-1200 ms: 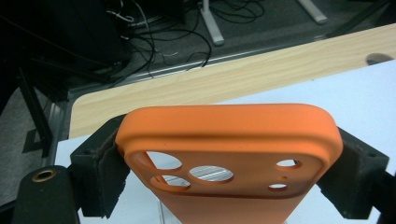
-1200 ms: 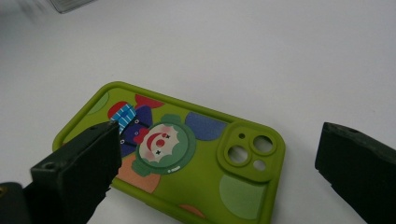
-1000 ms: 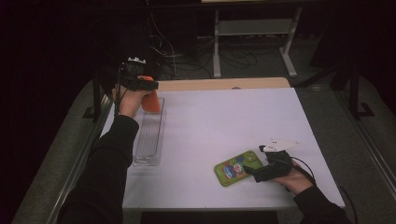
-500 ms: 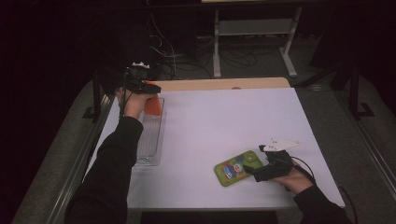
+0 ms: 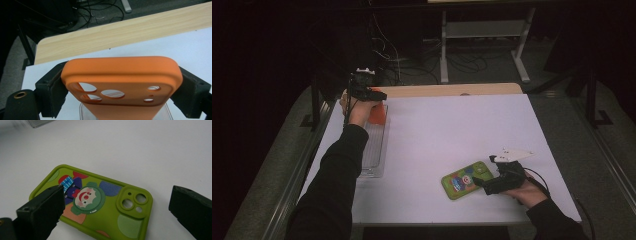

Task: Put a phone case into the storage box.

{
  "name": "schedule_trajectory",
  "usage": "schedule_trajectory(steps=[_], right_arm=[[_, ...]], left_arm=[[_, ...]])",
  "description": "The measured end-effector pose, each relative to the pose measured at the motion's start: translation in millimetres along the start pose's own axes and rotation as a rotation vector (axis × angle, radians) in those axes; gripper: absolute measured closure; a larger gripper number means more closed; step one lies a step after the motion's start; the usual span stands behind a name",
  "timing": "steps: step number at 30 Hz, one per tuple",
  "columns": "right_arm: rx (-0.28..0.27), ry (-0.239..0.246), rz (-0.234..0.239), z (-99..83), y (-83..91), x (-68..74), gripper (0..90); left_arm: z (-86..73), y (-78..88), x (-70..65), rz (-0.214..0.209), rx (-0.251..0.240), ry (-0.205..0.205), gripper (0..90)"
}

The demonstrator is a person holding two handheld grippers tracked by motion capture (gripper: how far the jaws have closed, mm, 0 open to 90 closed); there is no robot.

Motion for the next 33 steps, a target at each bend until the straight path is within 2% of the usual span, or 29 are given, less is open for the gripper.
schedule_trajectory(steps=[8, 13, 15, 23, 25, 30, 33], right_arm=[[0.002, -0.001, -0.002, -0.1, -0.2, 0.2, 0.0], [0.003, 0.003, -0.002, -0.2, -0.3, 0.5, 0.0], [0.003, 0.001, -0.003, -0.2, -0.2, 0.4, 0.0], [0.003, 0.004, -0.002, 0.0, -0.2, 0.8, 0.0], [0.003, 0.001, -0.002, 0.2, -0.2, 0.8, 0.0], [0.002, 0.000, -0.004, 0.8, 0.4, -0.3, 0.0], [0.007, -0.006, -0.007, -0.3, 1.1, -0.4, 0.0]], left_arm=[[6.0, -0.6, -1.0, -0.011, -0.042, 0.024, 10.8], [6.7, -1.1, -1.0, -0.031, -0.048, 0.025, 5.6], [6.8, -0.6, 0.8, -0.027, -0.052, 0.030, 3.5], [11.3, 15.1, 7.4, -0.042, -0.098, 0.017, 2.3], [9.8, 22.5, 7.7, -0.058, -0.096, 0.006, 2.3], [3.9, 45.3, 2.2, -0.131, -0.090, -0.038, 2.3], [0.4, 59.5, -6.8, -0.176, -0.104, -0.074, 2.3]])
Point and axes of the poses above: each handheld gripper's, and its own axes: y roughly backward along the jaws, z roughly out of its top, x roughly to its left, the point moved 10 cm from there along -y, roughly forward along the jaws, and after that the axes turned 9 degrees about x, right-handed, at the moved point
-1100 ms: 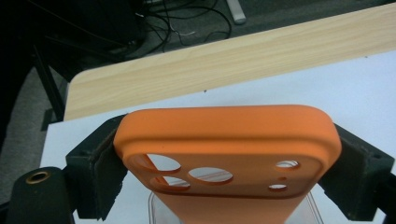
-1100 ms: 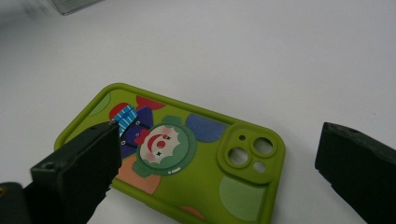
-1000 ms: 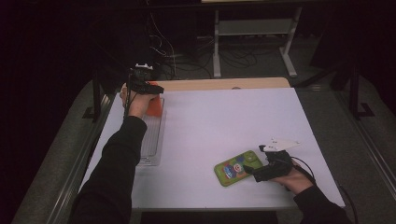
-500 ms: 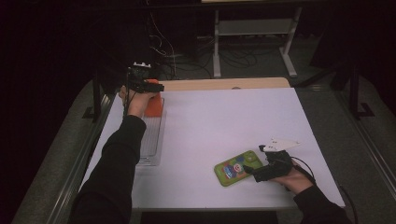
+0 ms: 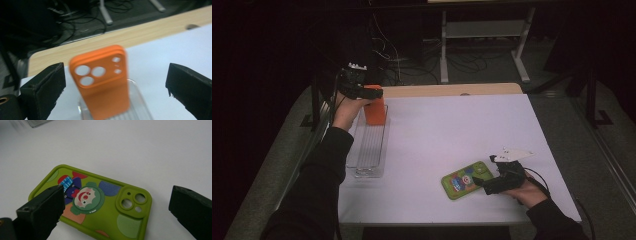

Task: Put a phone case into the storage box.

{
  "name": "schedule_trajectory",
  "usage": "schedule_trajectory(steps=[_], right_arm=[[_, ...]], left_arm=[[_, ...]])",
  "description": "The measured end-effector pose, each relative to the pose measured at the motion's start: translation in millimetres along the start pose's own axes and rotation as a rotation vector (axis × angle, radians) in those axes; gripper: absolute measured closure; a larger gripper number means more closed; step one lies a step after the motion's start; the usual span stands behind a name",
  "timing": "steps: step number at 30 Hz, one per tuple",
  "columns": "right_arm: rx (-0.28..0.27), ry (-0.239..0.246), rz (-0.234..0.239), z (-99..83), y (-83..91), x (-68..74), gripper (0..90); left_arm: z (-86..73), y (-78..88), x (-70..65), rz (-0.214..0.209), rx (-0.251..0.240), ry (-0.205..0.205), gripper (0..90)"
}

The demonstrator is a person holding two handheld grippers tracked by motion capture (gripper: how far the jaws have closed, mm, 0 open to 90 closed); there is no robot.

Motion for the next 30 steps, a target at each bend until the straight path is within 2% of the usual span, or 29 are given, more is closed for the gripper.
schedule_trajectory(steps=[3, 9, 11, 15, 24, 30], right_arm=[[-0.003, 0.004, -0.004, 0.3, 0.4, -0.7, 0.0], [-0.017, 0.004, -0.001, 4.6, 0.8, -1.6, 0.0], [-0.016, 0.002, 0.001, 5.0, 0.5, -2.5, 0.0], [-0.030, 0.004, 0.006, 10.8, 0.1, -2.1, 0.0], [-0.016, 0.022, -0.002, 8.5, 0.2, 1.0, 0.0], [-0.023, 0.023, -0.007, 8.5, 1.9, -0.2, 0.0]], left_arm=[[-3.3, 11.2, -18.1, -0.056, -0.004, -0.047, 2.3], [-12.6, 33.1, -63.0, -0.196, -0.011, -0.146, 2.3], [-15.3, 39.9, -78.7, -0.242, -0.028, -0.154, 2.3], [-23.8, 48.9, -105.9, -0.310, -0.026, -0.212, 2.3], [-44.9, 57.1, -148.1, -0.385, -0.033, -0.323, 2.3], [-62.6, 59.5, -176.5, -0.437, -0.040, -0.364, 2.3]])
Point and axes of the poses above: each handheld gripper's, and its own axes: y roughly backward along the jaws, z roughly out of its top, x roughly to its left, the point moved 10 cm from there along -y, roughly forward along the jaws, and after that the axes turned 9 degrees about x, right-handed, at the moved point
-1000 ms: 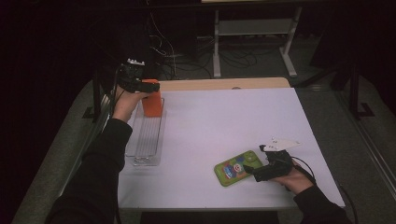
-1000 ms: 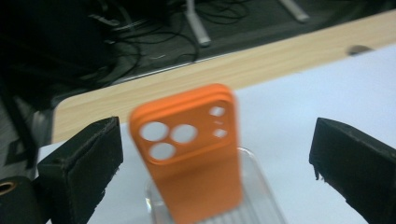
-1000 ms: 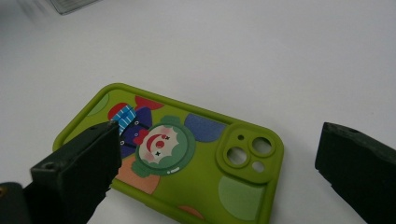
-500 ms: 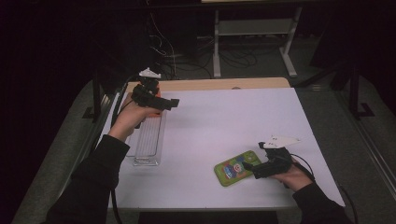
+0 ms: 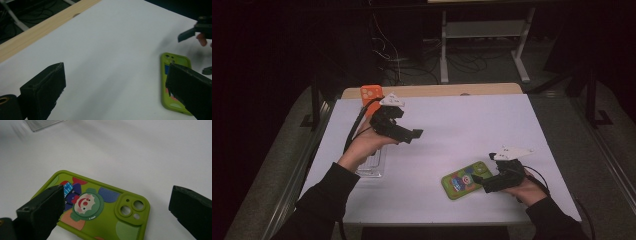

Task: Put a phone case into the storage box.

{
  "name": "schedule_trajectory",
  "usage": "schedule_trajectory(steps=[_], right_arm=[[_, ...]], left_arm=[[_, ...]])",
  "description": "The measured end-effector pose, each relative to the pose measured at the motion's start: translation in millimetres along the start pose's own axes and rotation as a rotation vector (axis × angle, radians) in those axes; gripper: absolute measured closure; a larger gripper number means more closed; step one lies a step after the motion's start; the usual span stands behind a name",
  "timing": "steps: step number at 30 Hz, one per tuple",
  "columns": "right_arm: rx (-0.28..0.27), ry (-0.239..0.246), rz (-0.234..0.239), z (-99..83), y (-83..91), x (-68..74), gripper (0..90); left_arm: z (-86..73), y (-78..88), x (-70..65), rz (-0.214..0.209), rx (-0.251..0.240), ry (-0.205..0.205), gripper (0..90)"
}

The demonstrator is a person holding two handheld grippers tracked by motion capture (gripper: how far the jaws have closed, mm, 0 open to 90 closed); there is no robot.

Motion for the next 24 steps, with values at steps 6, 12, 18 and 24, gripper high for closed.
schedule_trajectory(steps=[6, 12, 18, 24], right_arm=[[0.007, -0.003, -0.008, -0.3, 0.2, 0.2, 0.0], [0.007, -0.007, -0.009, -0.5, 0.8, -0.6, 0.0], [0.008, -0.016, -0.012, -1.2, 2.4, -1.8, 0.0], [0.007, -0.025, -0.016, -1.4, 3.8, -3.7, 0.0]], left_arm=[[-7.8, -9.4, -25.8, -0.050, -0.010, -0.017, 2.4], [-23.9, -23.7, -42.7, -0.061, 0.014, -0.050, 2.5], [-42.4, -37.2, -53.3, -0.084, 0.036, -0.071, 3.7], [-58.6, -51.1, -60.0, -0.104, 0.057, -0.070, 6.4]])
Point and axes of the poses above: each handheld gripper's, and its own axes: y roughly backward along the jaws, z roughly out of its top, x roughly to its left, the point moved 10 cm from there along -y, roughly forward along the jaws, and after that the axes turned 9 degrees about x, right-handed, at the moved point
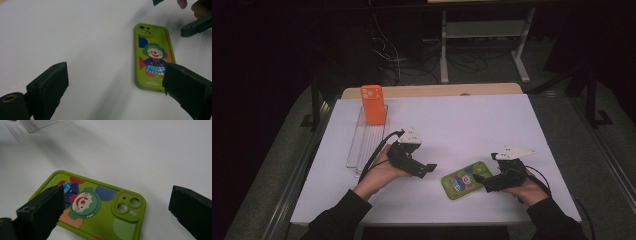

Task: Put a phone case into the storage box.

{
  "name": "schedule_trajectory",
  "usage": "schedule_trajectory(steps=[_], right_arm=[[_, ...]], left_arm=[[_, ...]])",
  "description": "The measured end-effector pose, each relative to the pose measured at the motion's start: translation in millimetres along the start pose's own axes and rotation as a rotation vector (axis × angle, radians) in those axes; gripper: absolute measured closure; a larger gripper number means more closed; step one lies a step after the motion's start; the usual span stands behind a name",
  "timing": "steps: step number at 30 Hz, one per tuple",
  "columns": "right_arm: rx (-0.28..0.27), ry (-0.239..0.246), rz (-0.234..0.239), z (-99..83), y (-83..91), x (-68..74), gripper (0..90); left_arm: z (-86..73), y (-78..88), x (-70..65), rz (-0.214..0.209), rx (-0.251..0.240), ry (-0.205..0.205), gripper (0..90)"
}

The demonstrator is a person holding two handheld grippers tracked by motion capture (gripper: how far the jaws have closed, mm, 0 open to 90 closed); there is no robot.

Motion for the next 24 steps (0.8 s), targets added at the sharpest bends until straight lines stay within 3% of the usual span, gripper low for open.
schedule_trajectory(steps=[6, 12, 16, 17, 18, 19, 20, 24], right_arm=[[0.002, 0.000, -0.010, 0.2, 1.3, -1.4, 0.0], [-0.002, 0.000, -0.014, 1.2, 2.2, -1.9, 0.0], [-0.003, -0.003, -0.014, 1.6, 2.4, -2.5, 0.0], [-0.003, -0.001, -0.014, 1.5, 2.2, -2.6, 0.0], [0.000, 0.000, -0.015, 1.3, 2.2, -2.8, 0.0], [0.001, -0.004, -0.013, 1.2, 2.3, -2.7, 0.0], [0.000, -0.003, -0.013, 1.3, 2.3, -3.1, 0.0], [0.003, -0.002, -0.016, 0.9, 2.2, -4.6, 0.0]], left_arm=[[-12.4, -14.2, -1.4, -0.010, 0.028, 0.000, 16.9], [-15.6, -21.7, -3.6, -0.030, 0.056, -0.036, 44.8], [-14.8, -27.5, -6.2, -0.053, 0.056, -0.030, 64.8], [-13.2, -29.8, -8.5, -0.060, 0.041, -0.006, 68.7], [-14.6, -30.8, -8.7, -0.072, 0.056, -0.023, 72.9], [-16.0, -31.9, -8.4, -0.072, 0.071, -0.036, 76.4], [-15.4, -34.4, -10.7, -0.080, 0.066, -0.022, 79.6], [-18.1, -41.2, -11.3, -0.071, 0.104, -0.060, 88.5]])
Point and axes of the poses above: each handheld gripper's, and its own axes: y roughly backward along the jaws, z roughly out of its top, x roughly to its left, the point moved 10 cm from there along -y, roughly forward along the jaws, and after that the axes turned 9 degrees about x, right-handed, at the moved point
